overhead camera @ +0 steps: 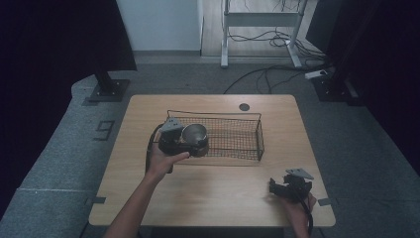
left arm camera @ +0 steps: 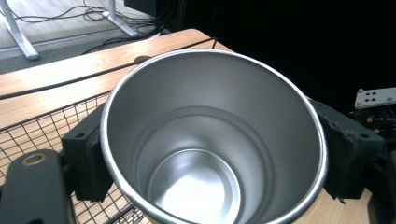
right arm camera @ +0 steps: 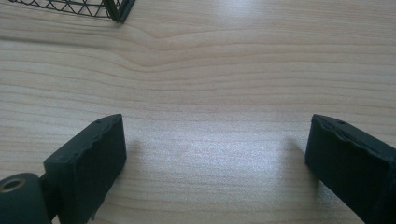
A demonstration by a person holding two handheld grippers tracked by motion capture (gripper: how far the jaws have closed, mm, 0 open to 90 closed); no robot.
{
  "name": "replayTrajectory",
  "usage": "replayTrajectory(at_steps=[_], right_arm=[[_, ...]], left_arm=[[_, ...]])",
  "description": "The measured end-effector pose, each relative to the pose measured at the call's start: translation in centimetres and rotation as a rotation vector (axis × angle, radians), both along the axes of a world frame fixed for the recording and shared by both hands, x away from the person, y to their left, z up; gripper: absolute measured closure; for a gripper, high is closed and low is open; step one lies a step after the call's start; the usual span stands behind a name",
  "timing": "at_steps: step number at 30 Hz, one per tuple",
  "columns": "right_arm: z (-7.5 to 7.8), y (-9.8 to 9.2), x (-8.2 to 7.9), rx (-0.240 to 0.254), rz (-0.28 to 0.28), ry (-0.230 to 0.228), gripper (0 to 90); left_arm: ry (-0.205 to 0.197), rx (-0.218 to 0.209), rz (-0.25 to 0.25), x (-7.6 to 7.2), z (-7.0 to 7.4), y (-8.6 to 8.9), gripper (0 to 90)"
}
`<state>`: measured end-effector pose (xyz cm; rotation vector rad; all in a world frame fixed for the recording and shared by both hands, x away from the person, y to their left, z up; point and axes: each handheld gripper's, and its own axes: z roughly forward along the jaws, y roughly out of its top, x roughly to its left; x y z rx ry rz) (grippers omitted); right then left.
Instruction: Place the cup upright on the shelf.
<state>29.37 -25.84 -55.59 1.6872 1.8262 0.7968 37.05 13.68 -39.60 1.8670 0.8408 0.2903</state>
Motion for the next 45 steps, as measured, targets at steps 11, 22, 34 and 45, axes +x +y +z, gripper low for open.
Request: replayTrajectory(at_steps=[11, 22, 34, 45], right_arm=[[0.0, 0.0, 0.0, -0.004, -0.001, -0.005, 5.4], [0.0, 0.0, 0.1, -0.003, -0.005, -0.006, 5.5], [0.0, -0.1, 0.0, -0.003, -0.005, -0.007, 5.6], [0.0, 0.0, 0.0, -0.002, -0.007, -0.006, 5.6]], left_arm=[[0.015, 0.000, 0.013, 1.3, 0.2, -0.1, 14.9], [0.025, 0.015, 0.013, 2.4, 0.4, -0.5, 14.9], [0.051, 0.014, 0.032, 3.9, 0.3, -0.5, 14.9], [0.050, 0.035, 0.046, 5.2, 0.5, -0.9, 14.9]])
